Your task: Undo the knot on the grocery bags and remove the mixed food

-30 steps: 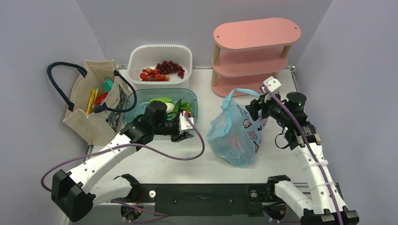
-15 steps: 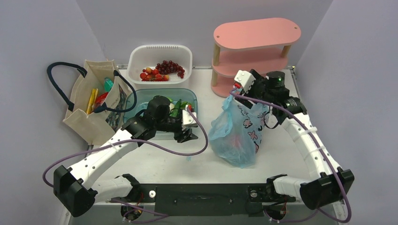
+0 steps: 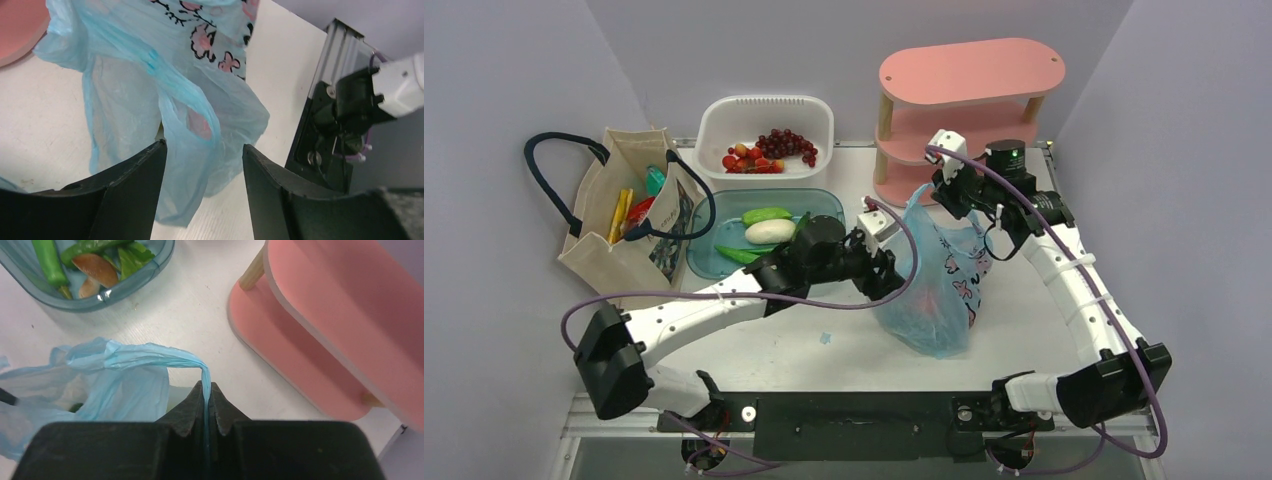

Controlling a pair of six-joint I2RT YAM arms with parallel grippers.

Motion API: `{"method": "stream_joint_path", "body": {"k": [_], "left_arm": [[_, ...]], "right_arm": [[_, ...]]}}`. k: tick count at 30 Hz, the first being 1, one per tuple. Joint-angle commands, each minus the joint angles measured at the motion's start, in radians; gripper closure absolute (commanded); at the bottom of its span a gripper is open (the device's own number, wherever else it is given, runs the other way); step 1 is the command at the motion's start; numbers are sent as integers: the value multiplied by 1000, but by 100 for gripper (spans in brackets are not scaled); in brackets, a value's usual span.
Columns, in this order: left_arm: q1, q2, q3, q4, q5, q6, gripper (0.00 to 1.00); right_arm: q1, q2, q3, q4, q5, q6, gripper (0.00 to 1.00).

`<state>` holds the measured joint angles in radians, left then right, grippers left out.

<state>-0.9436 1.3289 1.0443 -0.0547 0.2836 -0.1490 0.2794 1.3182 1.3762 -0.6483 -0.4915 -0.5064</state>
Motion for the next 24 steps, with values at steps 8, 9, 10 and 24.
{"method": "stream_joint_path", "body": {"k": [8,9,10,24], "left_arm": [[-44,197,159,210,-275,-362,43],[-47,204,159,225,-247,-375,43],[-56,206,160,245,-240,-375,43],[224,114,379,-289,456,401,100]], "right_arm": [[-39,-152,-97,170,12,369,100],[-43,-156,-105,175,11,380,100],[-52,-162,-108,175,9,386,100],[-462,-300,-149,118,-32,538,100]]}}
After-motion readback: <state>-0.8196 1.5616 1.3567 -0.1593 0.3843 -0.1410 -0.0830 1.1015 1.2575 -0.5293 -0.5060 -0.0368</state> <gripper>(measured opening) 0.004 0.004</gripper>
